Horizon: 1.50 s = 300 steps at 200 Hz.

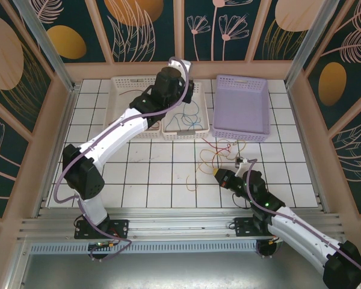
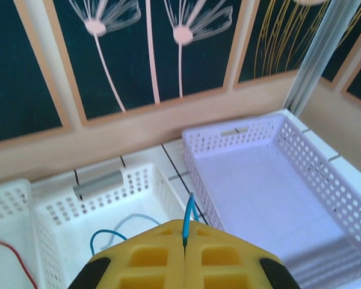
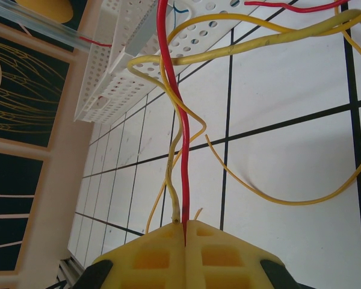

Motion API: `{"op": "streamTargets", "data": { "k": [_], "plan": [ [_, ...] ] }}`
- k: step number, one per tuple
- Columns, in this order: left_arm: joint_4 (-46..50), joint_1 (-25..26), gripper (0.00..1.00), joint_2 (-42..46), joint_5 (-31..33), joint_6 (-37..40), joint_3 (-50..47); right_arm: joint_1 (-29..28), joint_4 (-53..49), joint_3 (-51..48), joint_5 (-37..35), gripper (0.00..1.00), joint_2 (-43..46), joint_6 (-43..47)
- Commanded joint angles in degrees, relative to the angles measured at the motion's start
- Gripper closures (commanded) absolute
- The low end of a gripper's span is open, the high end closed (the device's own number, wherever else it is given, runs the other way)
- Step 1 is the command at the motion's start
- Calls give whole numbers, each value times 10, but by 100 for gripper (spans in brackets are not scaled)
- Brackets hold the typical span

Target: Untangle the cables

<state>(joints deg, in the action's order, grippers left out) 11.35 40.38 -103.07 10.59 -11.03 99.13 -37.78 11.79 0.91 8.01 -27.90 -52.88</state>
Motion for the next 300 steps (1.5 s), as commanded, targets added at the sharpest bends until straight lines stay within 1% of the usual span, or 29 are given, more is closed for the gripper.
{"op": "streamTargets", "data": {
  "k": [1, 33, 86, 135, 184, 232, 300],
  "plan": [
    [-58, -5, 100, -12, -25, -32, -39, 6, 19, -76, 6, 100, 4, 3],
    [-86, -5, 100, -30, -46, -53, -88, 6, 22, -80, 8, 100, 6, 0],
    [-105, -5, 100, -88, -54, -66, -107, 6, 20, -79, 11, 100, 9, -1],
    [-92, -17, 100, -152, -59, -60, -65, 6, 14, -79, 12, 100, 15, 0],
    [-58, -28, 100, -190, -59, -43, -10, 7, 10, -81, 10, 100, 21, 0],
    [-50, -40, 100, -231, -51, -34, 1, 8, 9, -80, 12, 100, 21, 2],
    [-31, -56, 100, -265, -50, -27, 22, 8, 7, -76, 14, 100, 21, 4]
  ]
}}
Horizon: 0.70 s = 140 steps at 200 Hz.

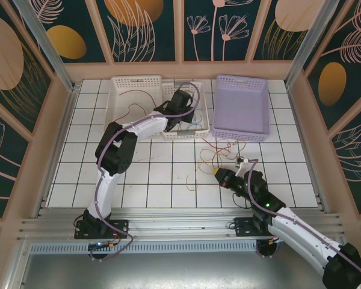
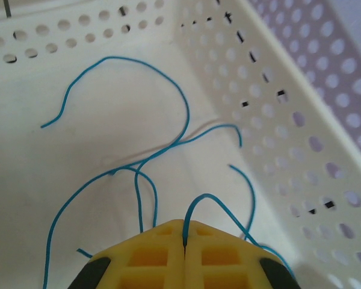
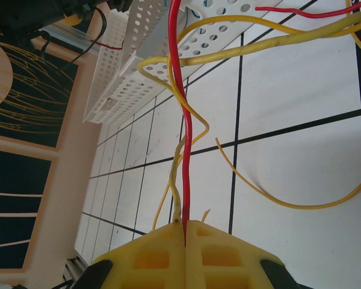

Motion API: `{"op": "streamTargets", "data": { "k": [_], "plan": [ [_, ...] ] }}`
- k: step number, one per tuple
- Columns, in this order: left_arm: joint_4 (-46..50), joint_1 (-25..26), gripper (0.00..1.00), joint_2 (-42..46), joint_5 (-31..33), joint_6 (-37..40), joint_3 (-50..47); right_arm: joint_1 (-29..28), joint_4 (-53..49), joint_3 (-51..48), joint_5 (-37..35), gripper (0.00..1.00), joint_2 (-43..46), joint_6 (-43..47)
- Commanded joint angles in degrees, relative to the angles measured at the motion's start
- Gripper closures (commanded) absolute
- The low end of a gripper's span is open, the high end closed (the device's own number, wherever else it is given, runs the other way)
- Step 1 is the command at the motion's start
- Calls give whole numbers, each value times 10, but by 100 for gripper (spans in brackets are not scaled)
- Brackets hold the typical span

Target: Untangle the cables

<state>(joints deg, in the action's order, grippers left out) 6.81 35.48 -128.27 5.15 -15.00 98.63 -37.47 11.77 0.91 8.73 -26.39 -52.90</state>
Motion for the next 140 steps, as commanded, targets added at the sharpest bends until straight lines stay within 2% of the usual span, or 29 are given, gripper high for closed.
{"op": "streamTargets", "data": {
  "k": [1, 11, 19, 71, 100, 123, 140],
  "plan": [
    [14, -7, 100, -13, 4, 13, 27, 5, 7, -76, 7, 100, 6, 4],
    [15, -9, 100, -13, 3, 12, 26, 5, 8, -76, 8, 100, 5, 4],
    [16, -11, 95, -12, 1, 11, 26, 5, 8, -76, 9, 100, 6, 3],
    [34, -16, 60, 8, -8, 18, 45, 5, 2, -70, 13, 100, 6, 4],
    [53, -16, 47, 28, -10, 27, 57, 5, -3, -63, 16, 100, 6, 3],
    [62, -16, 26, 53, -13, 32, 55, 5, -10, -58, 17, 100, 6, 0],
    [67, -16, 17, 73, -13, 35, 47, 6, -17, -54, 17, 100, 6, 0]
  ]
}}
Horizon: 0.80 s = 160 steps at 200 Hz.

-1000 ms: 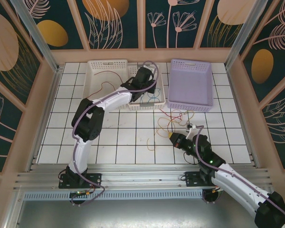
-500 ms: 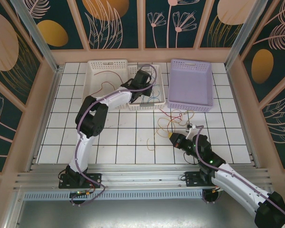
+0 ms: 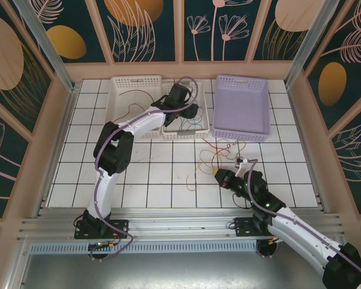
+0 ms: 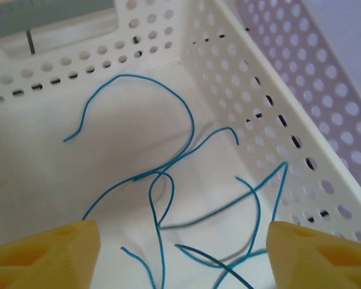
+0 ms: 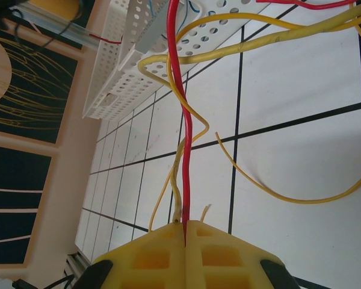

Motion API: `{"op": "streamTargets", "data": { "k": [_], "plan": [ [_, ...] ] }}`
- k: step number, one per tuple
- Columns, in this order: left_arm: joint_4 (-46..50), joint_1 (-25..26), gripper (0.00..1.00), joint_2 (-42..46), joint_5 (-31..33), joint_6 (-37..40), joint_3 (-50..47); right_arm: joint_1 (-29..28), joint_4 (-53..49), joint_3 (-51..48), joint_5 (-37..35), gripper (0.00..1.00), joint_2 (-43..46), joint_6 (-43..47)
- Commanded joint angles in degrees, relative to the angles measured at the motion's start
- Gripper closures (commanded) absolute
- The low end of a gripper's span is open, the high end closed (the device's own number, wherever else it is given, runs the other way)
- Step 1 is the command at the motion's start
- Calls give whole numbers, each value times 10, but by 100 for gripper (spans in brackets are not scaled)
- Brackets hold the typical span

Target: Untangle the cables

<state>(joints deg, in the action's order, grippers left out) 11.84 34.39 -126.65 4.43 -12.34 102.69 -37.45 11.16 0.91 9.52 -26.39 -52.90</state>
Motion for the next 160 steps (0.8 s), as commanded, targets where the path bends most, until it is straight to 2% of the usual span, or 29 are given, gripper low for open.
{"op": "streamTargets", "data": {
  "k": [1, 36, 89, 112, 142, 160],
  "plan": [
    [17, -5, 17, 58, -6, 8, 6, 5, -12, -53, 9, 100, 6, 0],
    [22, -5, 9, 96, -3, 6, -23, 5, -29, -37, 9, 100, 6, -3],
    [46, -5, 7, 181, -21, -55, -77, 6, -74, 3, 16, 100, -9, 5],
    [36, -4, 7, 243, -75, -101, -135, 6, -76, 26, 42, 100, -34, 27],
    [-32, 3, 8, 353, -179, -168, -282, 5, -77, 59, 83, 100, -85, 67],
    [-56, 31, 8, 406, -191, -185, -357, 3, -67, 72, 102, 100, -113, 85]
  ]
}}
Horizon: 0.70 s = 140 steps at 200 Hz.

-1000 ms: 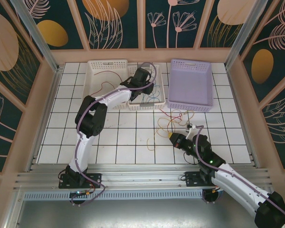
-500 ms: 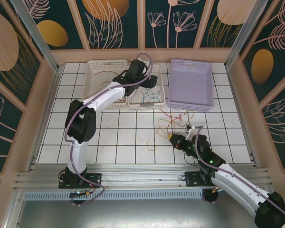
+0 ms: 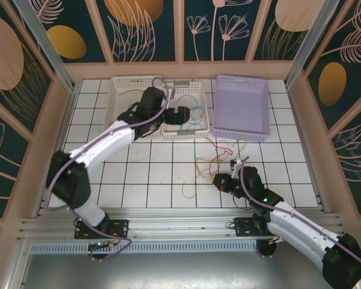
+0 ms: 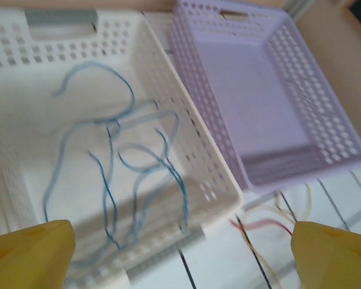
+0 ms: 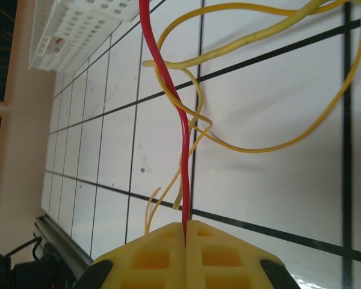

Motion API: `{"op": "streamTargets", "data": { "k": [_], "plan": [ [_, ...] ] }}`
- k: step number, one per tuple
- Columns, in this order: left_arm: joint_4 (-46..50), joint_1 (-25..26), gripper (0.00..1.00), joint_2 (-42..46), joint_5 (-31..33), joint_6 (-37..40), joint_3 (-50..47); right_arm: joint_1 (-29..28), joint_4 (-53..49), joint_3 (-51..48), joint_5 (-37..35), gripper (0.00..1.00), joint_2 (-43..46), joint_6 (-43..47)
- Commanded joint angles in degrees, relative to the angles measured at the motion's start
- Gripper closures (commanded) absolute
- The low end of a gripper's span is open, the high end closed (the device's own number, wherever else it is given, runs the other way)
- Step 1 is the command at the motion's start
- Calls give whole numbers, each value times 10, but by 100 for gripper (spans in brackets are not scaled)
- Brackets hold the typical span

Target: Untangle the cables

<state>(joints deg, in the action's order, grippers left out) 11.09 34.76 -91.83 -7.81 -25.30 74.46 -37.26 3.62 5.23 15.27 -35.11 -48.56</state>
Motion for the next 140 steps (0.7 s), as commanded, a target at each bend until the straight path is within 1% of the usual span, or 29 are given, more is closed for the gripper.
{"op": "streamTargets", "data": {
  "k": [1, 37, 54, 71, 102, 122, 140],
  "plan": [
    [-50, 29, 8, 60, -68, -56, -79, 1, 9, 30, 46, 100, -28, 42],
    [-89, 111, 8, 121, -76, -79, -183, -9, 21, 60, 73, 100, -71, 87],
    [-127, 130, 8, 143, -89, -105, -242, -18, 12, 79, 74, 100, -89, 107],
    [-153, 137, 8, 150, -95, -123, -274, -36, 10, 94, 71, 100, -99, 123],
    [-158, 145, 9, 139, -90, -128, -283, -76, 9, 115, 61, 100, -125, 149],
    [-154, 149, 9, 132, -80, -127, -270, -102, 10, 127, 62, 100, -153, 165],
    [-143, 149, 9, 124, -82, -119, -252, -114, 13, 134, 59, 100, -171, 170]
  ]
}}
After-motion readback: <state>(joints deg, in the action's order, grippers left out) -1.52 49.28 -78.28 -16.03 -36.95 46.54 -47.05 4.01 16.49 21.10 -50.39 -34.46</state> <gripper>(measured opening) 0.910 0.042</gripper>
